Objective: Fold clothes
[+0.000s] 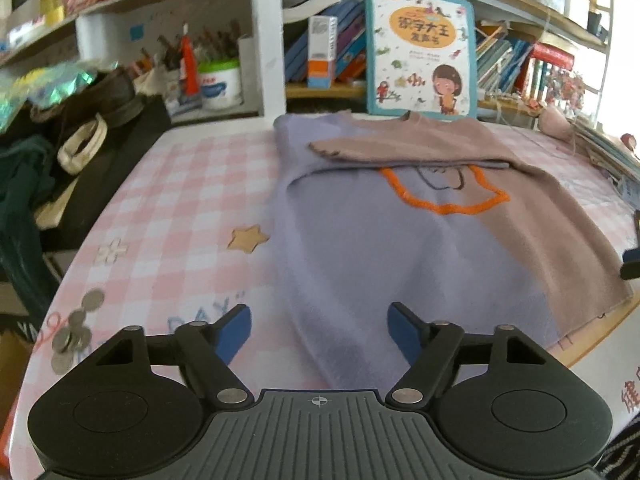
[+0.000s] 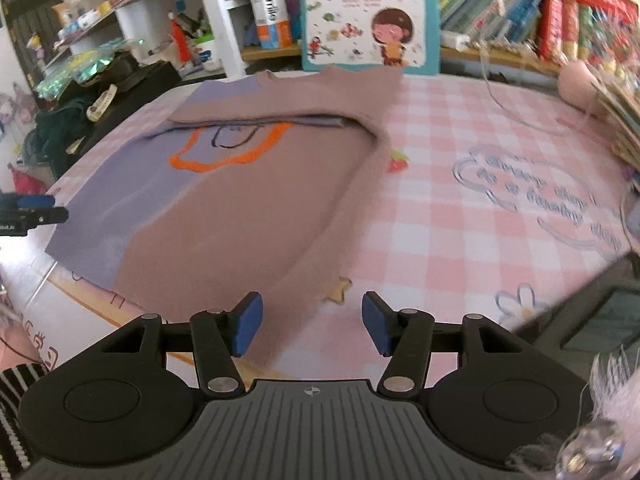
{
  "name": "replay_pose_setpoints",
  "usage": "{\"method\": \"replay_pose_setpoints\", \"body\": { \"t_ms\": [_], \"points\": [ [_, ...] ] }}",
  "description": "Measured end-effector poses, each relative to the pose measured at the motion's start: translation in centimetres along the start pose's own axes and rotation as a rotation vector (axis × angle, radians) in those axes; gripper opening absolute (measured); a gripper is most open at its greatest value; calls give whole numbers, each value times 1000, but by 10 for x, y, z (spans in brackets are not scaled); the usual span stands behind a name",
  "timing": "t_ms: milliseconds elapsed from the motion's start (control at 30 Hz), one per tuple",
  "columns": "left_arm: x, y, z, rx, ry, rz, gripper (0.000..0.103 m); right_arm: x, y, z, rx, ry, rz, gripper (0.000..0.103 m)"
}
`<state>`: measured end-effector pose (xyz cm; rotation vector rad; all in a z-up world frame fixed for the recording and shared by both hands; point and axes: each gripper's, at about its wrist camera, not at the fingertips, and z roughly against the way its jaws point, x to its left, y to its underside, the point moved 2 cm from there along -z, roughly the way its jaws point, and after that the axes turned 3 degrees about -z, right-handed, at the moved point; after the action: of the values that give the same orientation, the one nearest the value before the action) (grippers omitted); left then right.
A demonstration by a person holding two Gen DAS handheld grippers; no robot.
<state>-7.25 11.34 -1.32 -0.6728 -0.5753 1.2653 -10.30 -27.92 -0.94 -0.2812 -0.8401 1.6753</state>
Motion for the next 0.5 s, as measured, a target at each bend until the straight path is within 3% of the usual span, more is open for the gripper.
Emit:
{"method": "replay_pose_setpoints", "body": {
  "t_ms": [267, 367, 433, 500],
  "points": [
    [13, 8, -12, 35, 62, 116, 51, 6, 3, 1, -5, -43, -20, 47],
    [13, 8, -15, 21, 82, 129, 35, 7, 0, -2, -3, -41, -21, 36],
    [14, 8, -18, 19, 127, 155, 13, 8, -2, -5, -2, -41, -21, 24],
    [16, 7, -20, 13, 169, 194, 9, 9, -4, -7, -7, -51, -24, 14]
  ]
}}
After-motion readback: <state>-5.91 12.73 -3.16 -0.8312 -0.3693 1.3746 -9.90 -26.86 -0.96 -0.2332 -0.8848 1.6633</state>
